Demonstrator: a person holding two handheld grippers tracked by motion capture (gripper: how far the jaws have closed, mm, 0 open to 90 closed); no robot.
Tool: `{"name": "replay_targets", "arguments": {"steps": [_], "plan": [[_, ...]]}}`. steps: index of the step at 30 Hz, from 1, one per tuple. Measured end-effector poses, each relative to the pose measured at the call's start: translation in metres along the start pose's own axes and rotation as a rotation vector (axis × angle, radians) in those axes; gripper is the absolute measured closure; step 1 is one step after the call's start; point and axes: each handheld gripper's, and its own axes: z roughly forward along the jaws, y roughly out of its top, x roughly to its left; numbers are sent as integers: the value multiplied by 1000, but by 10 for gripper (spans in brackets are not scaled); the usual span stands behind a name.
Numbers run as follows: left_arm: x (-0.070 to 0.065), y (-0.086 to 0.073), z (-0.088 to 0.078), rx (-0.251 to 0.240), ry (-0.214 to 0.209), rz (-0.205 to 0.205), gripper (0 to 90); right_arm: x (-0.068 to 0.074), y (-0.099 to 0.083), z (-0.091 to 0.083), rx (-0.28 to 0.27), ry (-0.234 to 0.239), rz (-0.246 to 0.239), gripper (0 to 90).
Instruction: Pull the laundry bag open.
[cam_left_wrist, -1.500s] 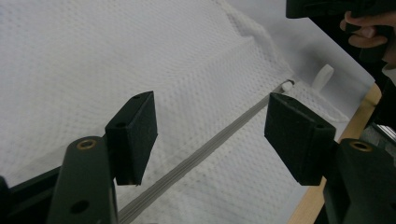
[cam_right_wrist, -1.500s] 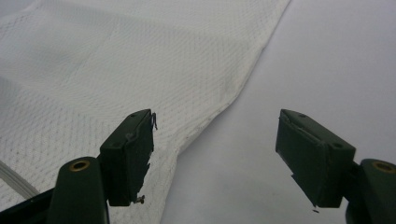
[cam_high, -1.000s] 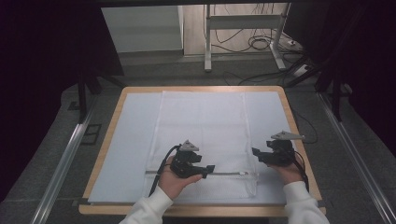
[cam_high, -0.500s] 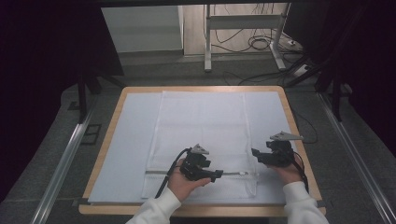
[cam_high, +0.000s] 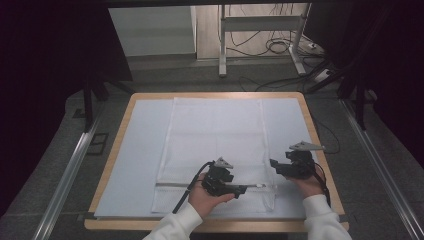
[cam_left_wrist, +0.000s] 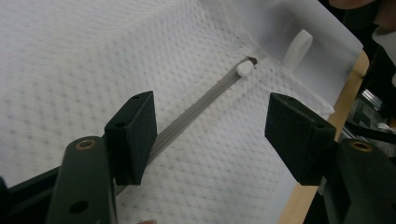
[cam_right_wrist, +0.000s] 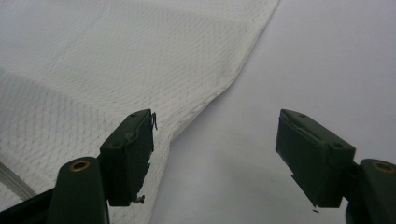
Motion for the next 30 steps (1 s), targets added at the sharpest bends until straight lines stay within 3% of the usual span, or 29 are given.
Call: {"name": "replay_targets", "arguments": {"steps": [7,10,18,24,30], "plan": [[-11,9,6,1,-23,17,345,-1,0,-3,-10,-3,6,271],[-13,11,7,-25,-29,20,389,-3,0,-3,-10,-2,10,271],[-13,16,11,-12,-52,-10,401,-3,-1,-3,-15,-5,20,271],[-13,20,18,12,-110,-48,403,-3,0,-4,-18,-6,22,271],[-14,22,24,30,-99,-44,411,-3,0,-3,-15,-6,22,271]]}}
